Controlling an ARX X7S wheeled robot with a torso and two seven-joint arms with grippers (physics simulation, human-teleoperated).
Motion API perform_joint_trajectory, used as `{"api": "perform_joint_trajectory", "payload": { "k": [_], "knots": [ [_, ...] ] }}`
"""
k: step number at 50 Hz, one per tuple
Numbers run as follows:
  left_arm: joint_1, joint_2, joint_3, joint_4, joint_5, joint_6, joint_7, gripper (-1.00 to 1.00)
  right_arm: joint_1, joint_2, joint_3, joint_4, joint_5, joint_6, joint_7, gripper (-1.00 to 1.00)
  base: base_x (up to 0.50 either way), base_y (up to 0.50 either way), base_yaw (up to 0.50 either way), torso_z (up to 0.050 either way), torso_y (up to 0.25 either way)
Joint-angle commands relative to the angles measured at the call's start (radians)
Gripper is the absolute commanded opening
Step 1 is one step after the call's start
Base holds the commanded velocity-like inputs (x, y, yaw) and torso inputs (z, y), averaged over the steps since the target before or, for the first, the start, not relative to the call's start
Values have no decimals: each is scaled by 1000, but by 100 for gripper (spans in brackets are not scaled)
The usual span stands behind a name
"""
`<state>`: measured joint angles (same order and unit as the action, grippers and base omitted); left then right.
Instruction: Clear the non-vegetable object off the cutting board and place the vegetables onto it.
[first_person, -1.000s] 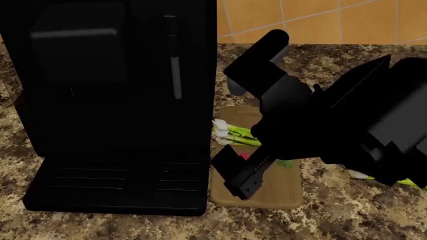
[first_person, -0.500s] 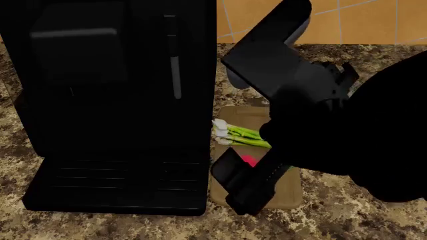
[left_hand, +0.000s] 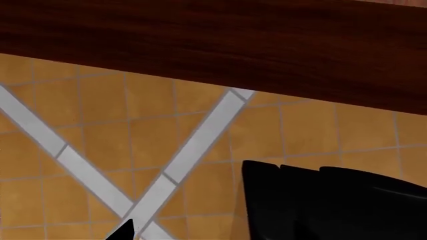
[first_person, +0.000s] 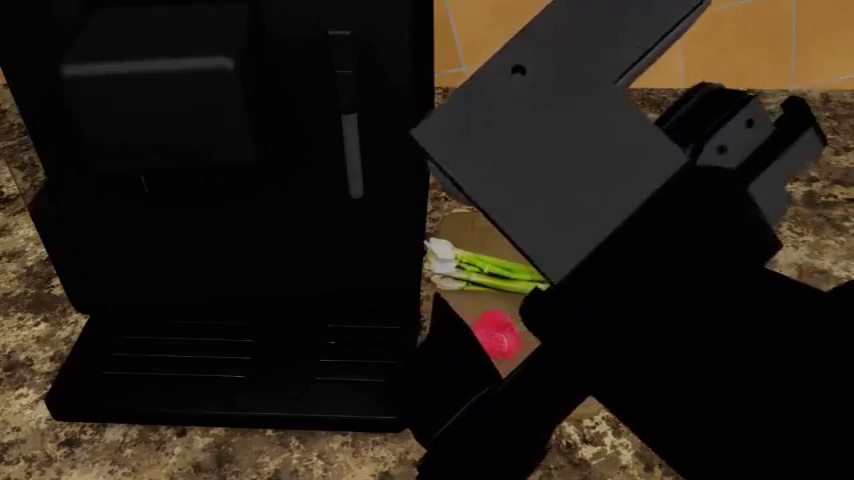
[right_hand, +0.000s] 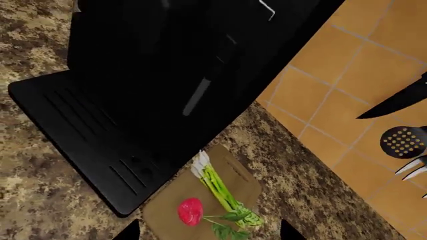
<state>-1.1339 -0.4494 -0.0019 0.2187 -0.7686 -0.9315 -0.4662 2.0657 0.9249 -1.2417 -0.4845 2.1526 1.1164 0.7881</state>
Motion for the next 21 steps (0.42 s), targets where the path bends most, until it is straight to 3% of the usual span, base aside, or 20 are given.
{"api": "perform_joint_trajectory", "payload": {
  "k": [1, 9, 16, 21],
  "knots": [
    [5, -8, -13, 32, -25, -18, -9, 100, 153, 14, 0, -154, 256, -90, 290, 100, 0, 0, 0, 0, 0],
    [37, -31, -35, 83, -51, -33, -12, 100, 264, -18, 12, -256, 394, -198, 498, 100, 0, 0, 0, 0, 0],
    [56, -61, -60, 123, -76, -54, -18, 100, 289, -138, 165, -242, 632, -179, 780, 100, 0, 0, 0, 0, 0],
    [85, -88, -108, 180, -133, -100, -36, 100, 290, -126, 185, -198, 617, -88, 783, 100, 0, 0, 0, 0, 0]
  ]
}}
